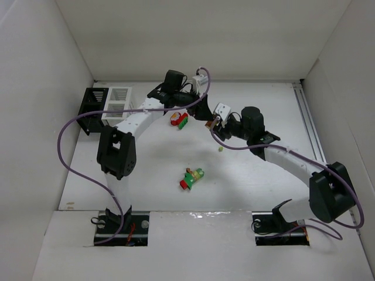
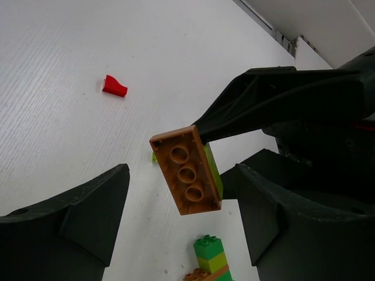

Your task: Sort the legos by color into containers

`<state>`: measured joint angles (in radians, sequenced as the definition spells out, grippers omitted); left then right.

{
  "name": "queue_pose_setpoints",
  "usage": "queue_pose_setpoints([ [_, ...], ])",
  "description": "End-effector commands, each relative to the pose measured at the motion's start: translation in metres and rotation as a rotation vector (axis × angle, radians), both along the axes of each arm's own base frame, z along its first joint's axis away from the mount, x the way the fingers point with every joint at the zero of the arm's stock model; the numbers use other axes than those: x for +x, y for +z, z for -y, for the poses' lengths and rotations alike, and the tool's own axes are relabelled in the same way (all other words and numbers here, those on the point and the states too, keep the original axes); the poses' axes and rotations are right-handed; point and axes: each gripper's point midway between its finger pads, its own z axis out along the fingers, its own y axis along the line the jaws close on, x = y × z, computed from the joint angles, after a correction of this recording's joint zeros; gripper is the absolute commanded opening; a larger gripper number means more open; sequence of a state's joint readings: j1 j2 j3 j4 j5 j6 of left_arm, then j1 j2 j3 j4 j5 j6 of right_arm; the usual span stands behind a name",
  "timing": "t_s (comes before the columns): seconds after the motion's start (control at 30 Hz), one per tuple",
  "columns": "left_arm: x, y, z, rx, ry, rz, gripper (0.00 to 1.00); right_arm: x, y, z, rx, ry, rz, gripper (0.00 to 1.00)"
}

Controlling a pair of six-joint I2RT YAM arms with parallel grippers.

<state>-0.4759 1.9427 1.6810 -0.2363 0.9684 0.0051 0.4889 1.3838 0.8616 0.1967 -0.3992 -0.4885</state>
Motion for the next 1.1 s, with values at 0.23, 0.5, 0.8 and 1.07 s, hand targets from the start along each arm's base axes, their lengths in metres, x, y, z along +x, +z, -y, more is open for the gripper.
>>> queue_pose_setpoints([
  [0.23, -0.003, 0.017, 0.009, -0.043, -0.092, 0.037, 0.59, 0.013, 0.039, -0.008, 0.071, -0.003, 0.099, 0.00],
  [0.5, -0.002, 0.013, 0.010, -0.040, -0.092, 0.029, 0.53, 0.011, 0.045, -0.007, 0.085, -0.005, 0.108, 0.00],
  [0.8, -0.004, 0.014, 0.010, -0.045, -0.096, 0.018, 0.03, 0.016, 0.031, 0.000, 0.041, -0.060, 0.109, 0.00],
  [1.07, 0.001, 0.013, 0.010, -0.034, -0.071, 0.025, 0.01, 0.017, 0.003, 0.026, -0.023, -0.150, 0.108, 0.00],
])
